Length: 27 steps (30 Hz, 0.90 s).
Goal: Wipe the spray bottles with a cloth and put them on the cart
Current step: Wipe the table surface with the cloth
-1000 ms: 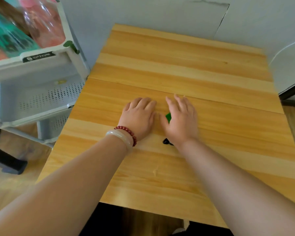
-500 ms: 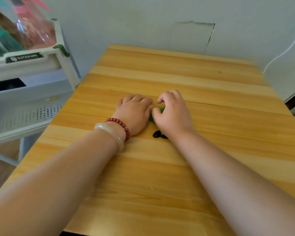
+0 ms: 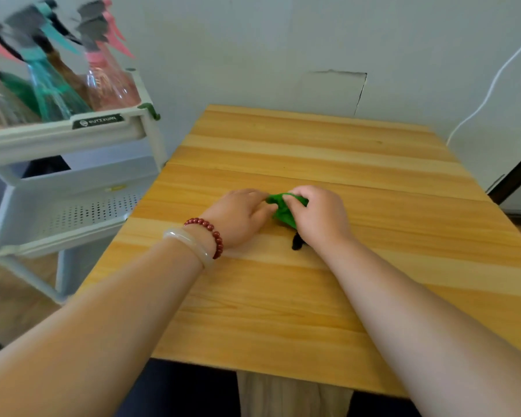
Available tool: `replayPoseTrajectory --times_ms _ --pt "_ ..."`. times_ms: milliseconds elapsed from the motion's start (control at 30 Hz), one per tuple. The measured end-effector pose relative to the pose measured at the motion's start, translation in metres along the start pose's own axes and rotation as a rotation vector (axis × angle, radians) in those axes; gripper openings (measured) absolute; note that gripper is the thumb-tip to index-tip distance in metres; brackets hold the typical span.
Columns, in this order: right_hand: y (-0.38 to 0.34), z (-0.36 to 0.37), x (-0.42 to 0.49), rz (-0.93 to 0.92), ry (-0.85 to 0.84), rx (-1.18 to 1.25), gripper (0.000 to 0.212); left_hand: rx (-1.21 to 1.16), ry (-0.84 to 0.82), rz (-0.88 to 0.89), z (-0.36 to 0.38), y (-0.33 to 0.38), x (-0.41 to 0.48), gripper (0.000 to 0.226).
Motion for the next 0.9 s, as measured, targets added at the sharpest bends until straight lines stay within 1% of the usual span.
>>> replayPoseTrajectory --times_ms 67,100,167,200,300,400,500,567,633,667,733,767,800,833,900 --pt "-0.011 -0.002 -0.005 0.036 0.043 0.226 0.013 -0.158 0.079 -0.005 -0.012 0.005 -0.017 0.049" --pt "-0.016 -0.001 -0.009 0.051 0.051 0.322 0.013 -0.229 0.138 -0.004 -0.019 0.005 -0.025 0.042" --pt "-0.025 -0.002 -0.014 0.072 0.057 0.452 0.019 -0.337 0.256 -0.019 -0.03 0.001 -0.036 0.019" --pt "-0.028 -0.003 -0.016 0.064 0.063 0.464 0.021 -0.387 0.3 -0.044 -0.035 -0.001 -0.04 0.01" --pt "-0.038 -0.007 -0.019 0.007 0.071 0.412 0.02 -0.521 0.37 -0.082 -0.043 -0.004 -0.048 0.011" --pt "-0.043 -0.009 -0.021 0.006 0.058 0.44 0.023 -0.582 0.387 -0.115 -0.045 -0.001 -0.056 0.012" --pt "-0.042 -0.013 -0.023 0.031 0.058 0.493 0.025 -0.725 0.384 -0.145 -0.047 -0.003 -0.063 0.017" --pt "-0.04 -0.014 -0.023 0.069 0.081 0.558 0.03 -0.889 0.322 -0.154 -0.046 -0.003 -0.065 0.022" --pt "-0.04 -0.01 -0.021 0.125 0.077 0.664 0.028 -0.993 0.236 -0.157 -0.042 0.0 -0.067 0.03" --pt "-0.042 -0.007 -0.021 0.139 0.042 0.709 0.026 -0.979 0.226 -0.16 -0.041 0.001 -0.066 0.029" --pt "-0.049 -0.001 -0.024 0.121 -0.072 0.755 0.023 -0.894 0.281 -0.162 -0.043 0.003 -0.066 0.013" --pt "-0.051 0.0 -0.026 0.088 -0.121 0.74 0.021 -0.863 0.32 -0.174 -0.044 0.003 -0.067 0.008" --pt "-0.052 -0.001 -0.027 0.048 -0.136 0.698 0.017 -0.84 0.352 -0.191 -0.044 0.001 -0.067 0.009" --pt "-0.051 -0.005 -0.028 0.012 -0.113 0.639 0.015 -0.825 0.368 -0.208 -0.043 0.001 -0.067 0.011" --pt "-0.049 -0.015 -0.027 -0.007 -0.003 0.555 0.007 -0.835 0.365 -0.218 -0.041 0.0 -0.067 0.015"
Point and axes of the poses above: each hand's wrist, its own x-axis towards the middle knuckle, its own z-axis out of the palm, y = z × x, the point moved 6 cm from there along x, towards the middle knuckle, and after that the axes turned 4 degrees about x, right-handed, at the moved point
